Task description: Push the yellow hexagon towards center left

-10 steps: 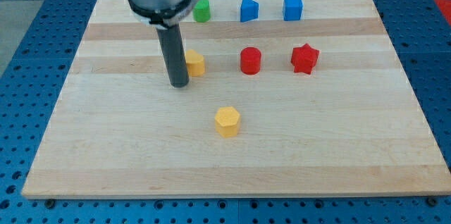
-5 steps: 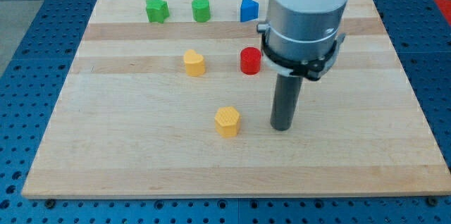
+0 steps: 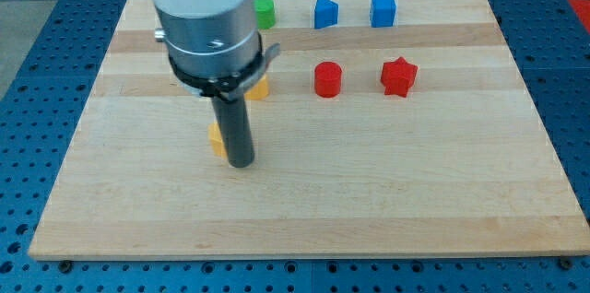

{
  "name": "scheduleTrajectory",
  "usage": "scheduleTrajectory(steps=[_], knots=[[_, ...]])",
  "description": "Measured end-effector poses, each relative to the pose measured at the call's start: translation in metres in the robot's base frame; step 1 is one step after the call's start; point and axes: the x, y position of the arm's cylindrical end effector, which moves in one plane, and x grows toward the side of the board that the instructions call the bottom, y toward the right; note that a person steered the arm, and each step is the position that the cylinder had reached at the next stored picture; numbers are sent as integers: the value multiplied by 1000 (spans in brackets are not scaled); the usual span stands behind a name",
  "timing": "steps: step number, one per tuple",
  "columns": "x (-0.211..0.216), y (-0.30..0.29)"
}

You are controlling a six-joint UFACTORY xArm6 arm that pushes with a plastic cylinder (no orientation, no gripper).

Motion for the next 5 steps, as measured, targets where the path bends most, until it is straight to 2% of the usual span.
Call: scheduleTrajectory(steps=[1,3,5], knots=[[-17,-3],[-23,-12],[-35,-60]])
